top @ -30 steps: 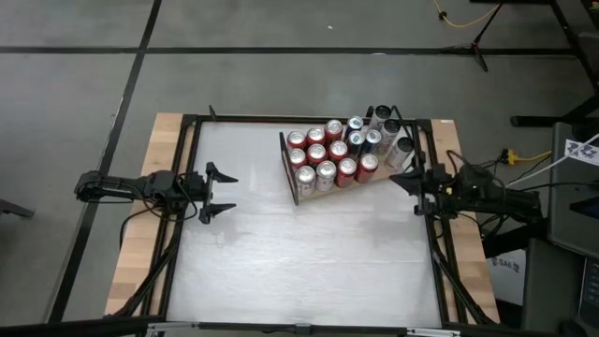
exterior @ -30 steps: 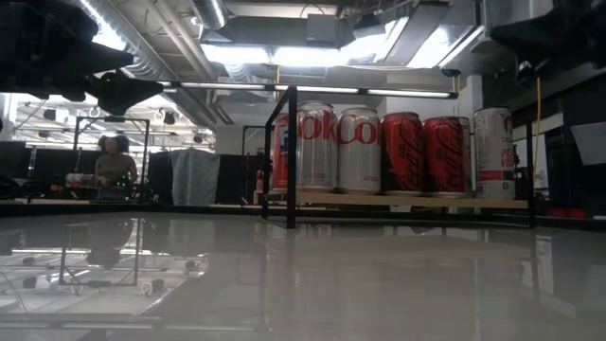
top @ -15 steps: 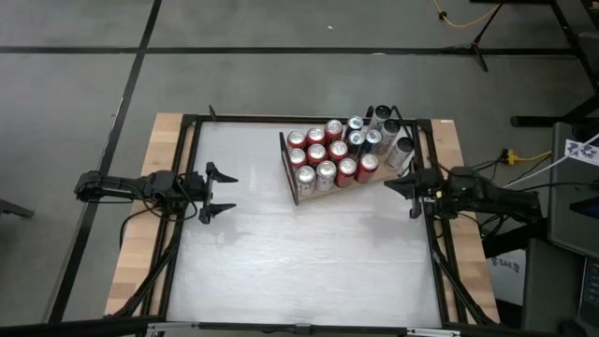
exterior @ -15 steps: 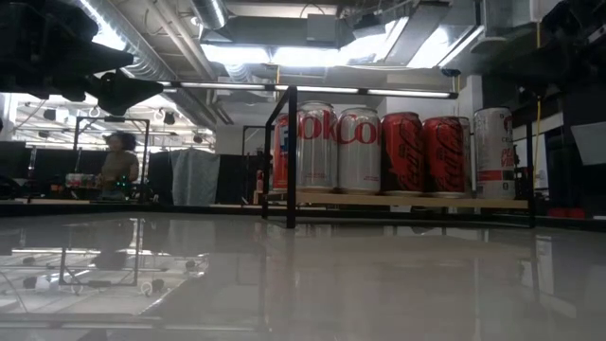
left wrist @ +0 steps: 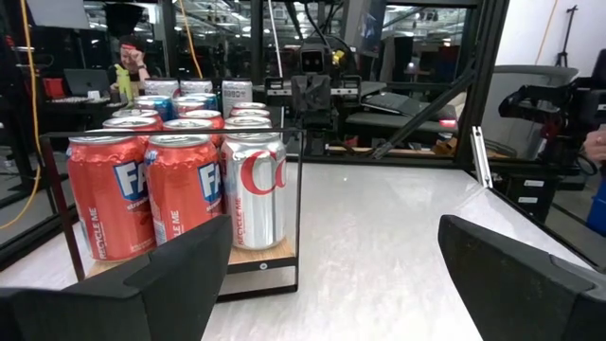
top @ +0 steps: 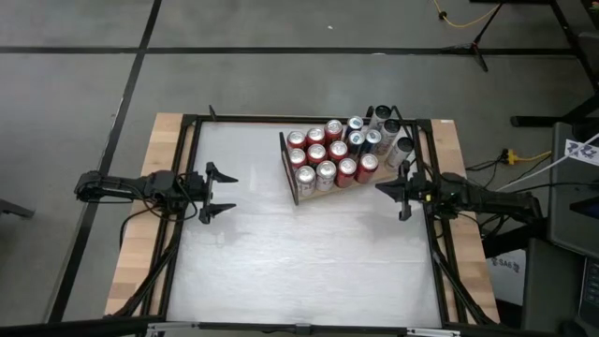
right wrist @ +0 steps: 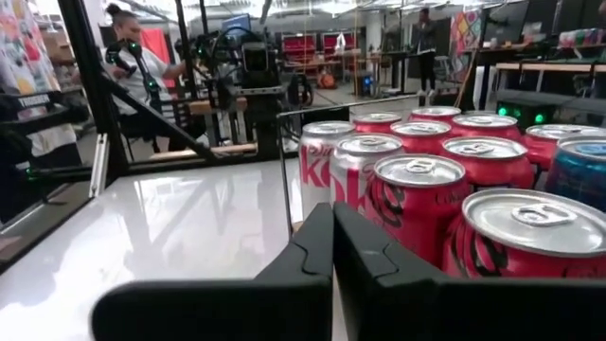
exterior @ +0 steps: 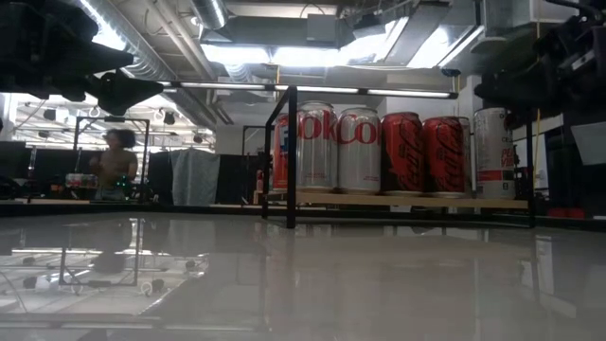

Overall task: Place canned beverage on shelf
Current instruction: Return to Home Position

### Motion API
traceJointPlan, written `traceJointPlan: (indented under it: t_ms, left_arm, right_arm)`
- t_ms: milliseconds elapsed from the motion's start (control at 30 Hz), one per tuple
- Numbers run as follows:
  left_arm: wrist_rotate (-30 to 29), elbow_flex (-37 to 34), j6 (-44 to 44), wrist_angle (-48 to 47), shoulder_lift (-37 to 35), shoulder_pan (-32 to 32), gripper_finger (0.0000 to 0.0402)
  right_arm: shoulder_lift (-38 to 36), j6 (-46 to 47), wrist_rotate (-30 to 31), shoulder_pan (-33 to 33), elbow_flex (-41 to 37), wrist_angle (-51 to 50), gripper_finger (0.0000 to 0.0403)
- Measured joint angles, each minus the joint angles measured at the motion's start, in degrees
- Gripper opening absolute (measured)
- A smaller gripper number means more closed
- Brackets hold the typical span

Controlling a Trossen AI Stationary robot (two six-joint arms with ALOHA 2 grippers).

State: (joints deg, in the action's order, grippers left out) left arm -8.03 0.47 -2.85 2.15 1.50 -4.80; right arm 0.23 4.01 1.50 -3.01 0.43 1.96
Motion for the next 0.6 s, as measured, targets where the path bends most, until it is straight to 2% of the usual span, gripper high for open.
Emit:
traceJointPlan:
  t_ms: [600]
  left_arm:
    - [0.0, 0.0, 0.0, 0.0, 0.0, 0.0, 0.0368]
  right_arm:
    - [0.9, 0.0, -0.8, 0.0, 0.0, -0.7, 0.0]
